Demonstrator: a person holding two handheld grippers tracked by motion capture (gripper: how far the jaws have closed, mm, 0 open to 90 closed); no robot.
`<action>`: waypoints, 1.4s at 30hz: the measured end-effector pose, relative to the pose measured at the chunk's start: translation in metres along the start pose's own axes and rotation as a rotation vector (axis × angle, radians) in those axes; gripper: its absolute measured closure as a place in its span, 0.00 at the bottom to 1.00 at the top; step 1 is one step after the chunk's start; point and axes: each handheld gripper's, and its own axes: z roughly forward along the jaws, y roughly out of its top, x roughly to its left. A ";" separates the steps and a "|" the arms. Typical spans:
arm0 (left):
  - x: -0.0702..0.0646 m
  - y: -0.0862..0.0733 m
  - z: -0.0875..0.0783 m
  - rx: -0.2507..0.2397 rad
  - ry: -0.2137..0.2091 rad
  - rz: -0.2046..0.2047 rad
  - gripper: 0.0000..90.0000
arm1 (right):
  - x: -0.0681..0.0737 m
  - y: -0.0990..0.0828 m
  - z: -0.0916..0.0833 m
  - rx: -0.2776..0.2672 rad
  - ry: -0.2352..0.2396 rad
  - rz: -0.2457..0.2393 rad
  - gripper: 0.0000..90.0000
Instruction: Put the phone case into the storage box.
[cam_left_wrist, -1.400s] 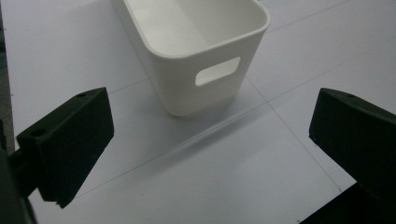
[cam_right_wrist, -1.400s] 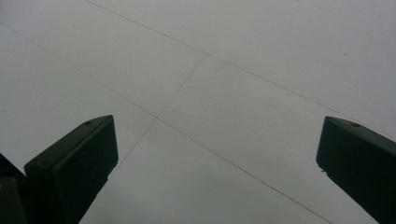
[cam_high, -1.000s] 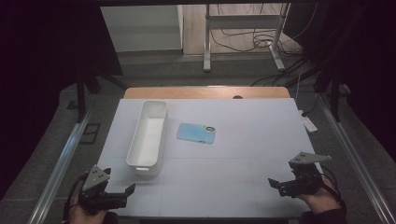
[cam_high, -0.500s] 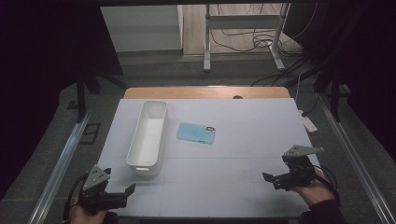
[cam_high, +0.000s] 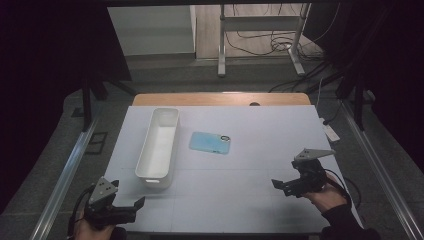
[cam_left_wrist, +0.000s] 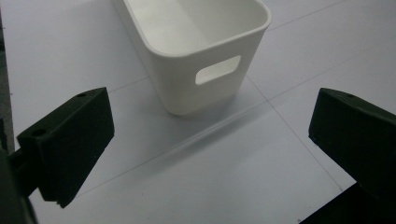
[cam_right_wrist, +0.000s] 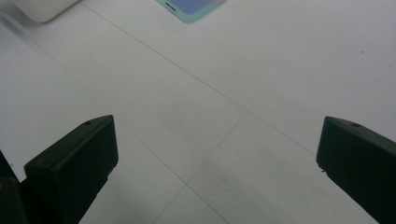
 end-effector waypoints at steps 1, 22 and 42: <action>0.000 0.000 0.000 0.000 0.000 0.000 0.01 | 0.001 0.002 0.001 0.002 0.004 -0.002 0.00; 0.000 0.000 0.000 0.002 -0.002 -0.002 0.01 | 0.009 0.026 0.023 0.036 0.024 -0.070 0.00; 0.001 0.000 0.000 0.003 -0.007 -0.004 0.01 | 0.013 0.047 0.046 0.040 0.048 -0.088 0.00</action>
